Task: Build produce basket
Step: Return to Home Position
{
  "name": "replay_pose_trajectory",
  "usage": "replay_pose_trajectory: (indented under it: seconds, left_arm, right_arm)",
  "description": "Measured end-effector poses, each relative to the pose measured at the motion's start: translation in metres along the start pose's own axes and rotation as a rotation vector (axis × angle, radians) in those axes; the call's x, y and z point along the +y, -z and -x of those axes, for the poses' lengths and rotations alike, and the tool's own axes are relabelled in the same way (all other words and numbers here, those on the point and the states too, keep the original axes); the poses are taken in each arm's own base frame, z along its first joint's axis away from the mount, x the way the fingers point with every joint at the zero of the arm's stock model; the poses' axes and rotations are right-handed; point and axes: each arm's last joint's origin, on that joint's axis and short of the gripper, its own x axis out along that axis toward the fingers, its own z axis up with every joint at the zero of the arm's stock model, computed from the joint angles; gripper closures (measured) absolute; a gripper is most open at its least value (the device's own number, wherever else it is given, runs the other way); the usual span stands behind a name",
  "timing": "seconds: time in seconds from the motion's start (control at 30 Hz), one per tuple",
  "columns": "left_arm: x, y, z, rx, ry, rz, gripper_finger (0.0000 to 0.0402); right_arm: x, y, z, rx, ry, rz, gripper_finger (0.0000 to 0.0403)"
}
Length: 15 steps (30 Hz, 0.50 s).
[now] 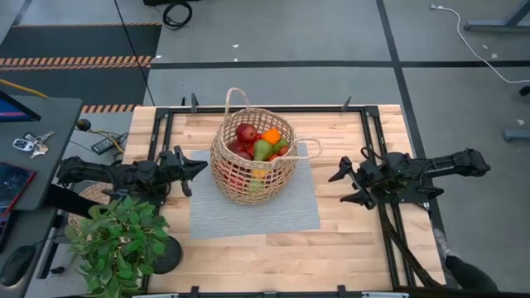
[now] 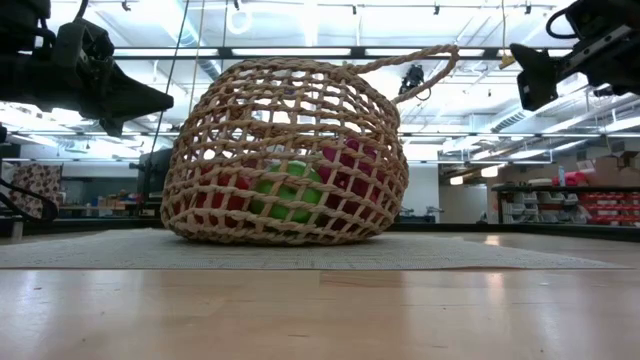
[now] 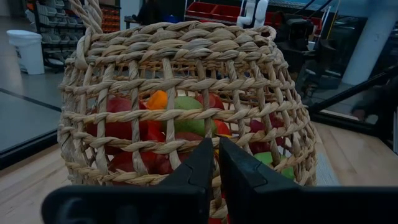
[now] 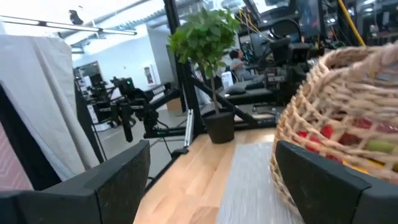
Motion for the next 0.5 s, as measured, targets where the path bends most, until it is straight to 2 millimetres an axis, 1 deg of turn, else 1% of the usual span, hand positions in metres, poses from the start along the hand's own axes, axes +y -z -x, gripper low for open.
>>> replay_pose_trajectory:
  seconds: [0.23, 0.43, 0.5]
  left_arm:
    - [0.0000, 0.0000, 0.0000, 0.000, 0.000, 0.000, 0.0362]
    - [0.0000, 0.0000, 0.0000, 0.000, 0.000, 0.000, 0.0369]
    - [0.0000, 0.0001, 0.0000, 0.000, 0.000, 0.000, 0.0371]
  right_arm:
    - [0.0024, -0.0029, 0.0001, -0.020, -0.063, 0.014, 0.0052]
    - [0.0078, -0.0072, 0.0010, -0.039, -0.213, 0.039, 0.0052]
    - [0.0082, -0.0068, 0.0011, -0.032, -0.230, 0.039, 0.0052]
